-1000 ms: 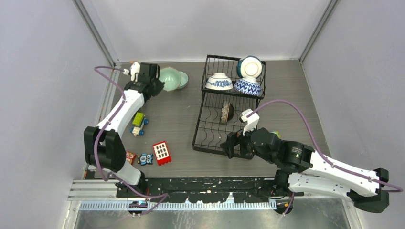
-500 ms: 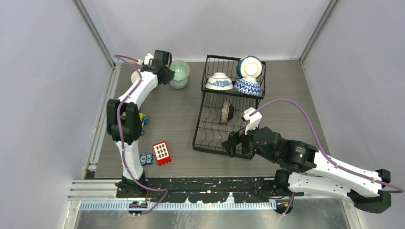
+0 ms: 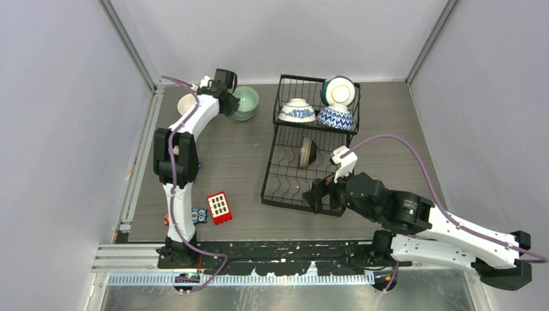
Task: Unload the bowls from the dish rack
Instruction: Place the bowl with the bowl.
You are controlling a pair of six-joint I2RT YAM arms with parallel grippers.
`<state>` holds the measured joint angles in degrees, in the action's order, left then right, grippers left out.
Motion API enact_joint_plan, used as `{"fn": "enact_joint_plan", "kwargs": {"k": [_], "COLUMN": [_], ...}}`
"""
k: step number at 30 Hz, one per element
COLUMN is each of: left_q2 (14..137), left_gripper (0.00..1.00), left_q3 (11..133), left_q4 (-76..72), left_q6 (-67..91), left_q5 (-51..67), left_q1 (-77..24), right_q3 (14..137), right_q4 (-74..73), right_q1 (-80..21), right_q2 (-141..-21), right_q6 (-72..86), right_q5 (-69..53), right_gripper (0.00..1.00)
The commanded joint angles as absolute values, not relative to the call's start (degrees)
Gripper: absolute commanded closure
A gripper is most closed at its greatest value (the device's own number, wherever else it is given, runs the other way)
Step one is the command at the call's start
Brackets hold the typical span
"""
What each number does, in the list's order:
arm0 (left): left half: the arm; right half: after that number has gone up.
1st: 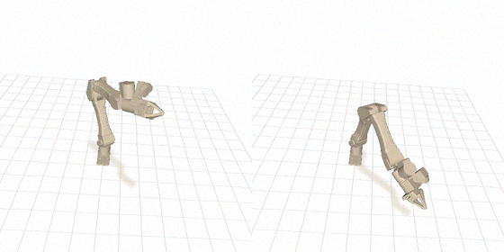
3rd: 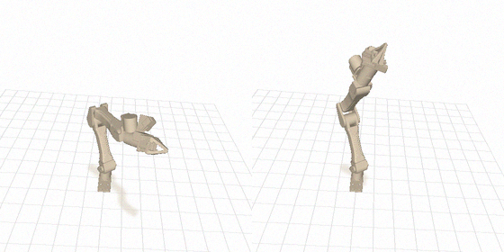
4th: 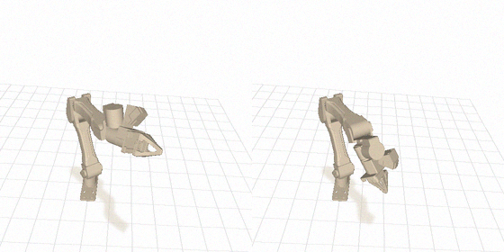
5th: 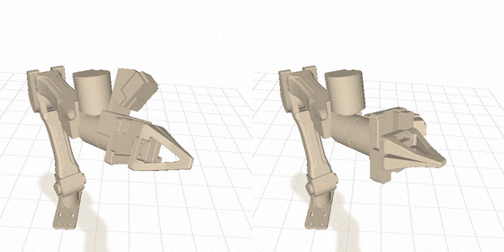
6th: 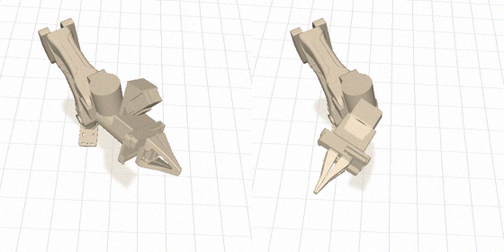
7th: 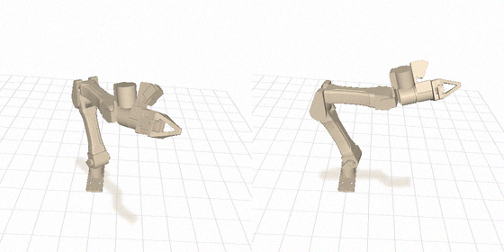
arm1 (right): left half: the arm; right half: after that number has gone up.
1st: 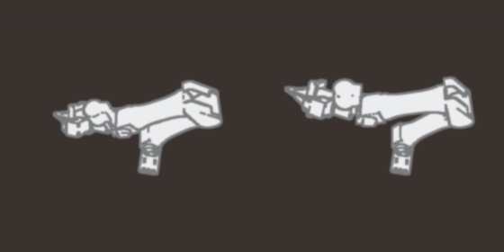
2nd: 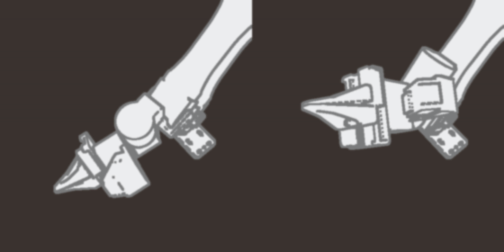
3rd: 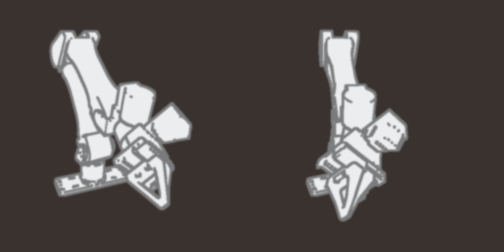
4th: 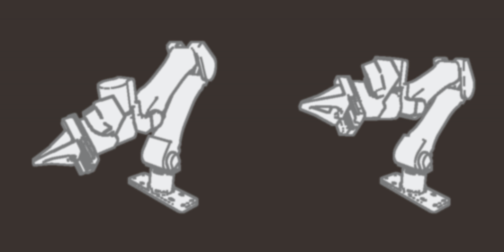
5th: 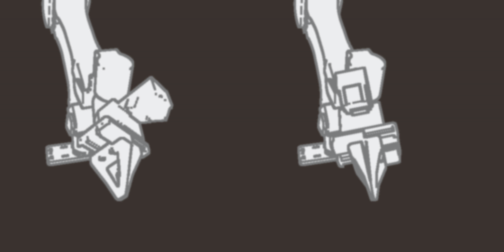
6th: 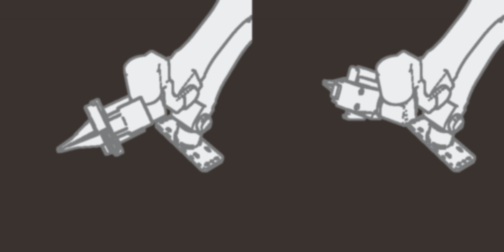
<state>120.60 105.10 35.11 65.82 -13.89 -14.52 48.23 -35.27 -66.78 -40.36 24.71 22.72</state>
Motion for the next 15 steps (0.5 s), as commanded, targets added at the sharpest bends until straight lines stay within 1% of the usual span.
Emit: {"fn": "enact_joint_plan", "kwargs": {"k": [1,15], "left_q2": [120.61,124.29], "left_gripper": [1.0,1.0], "left_q3": [108.34,109.39], "left_q4": [32.13,32.81], "left_q6": [67.18,68.4], "left_q5": [-15.18,-15.24], "left_q1": [-14.59,-13.65], "right_q3": [50.12,49.75], "right_q4": [-34.75,-34.71], "right_q1": [-66.97,-66.97], "right_q2": [-38.95,-39.11], "right_q6": [23.73,23.58], "right_q5": [24.63,25.07], "right_gripper": [0.01,0.01]}}
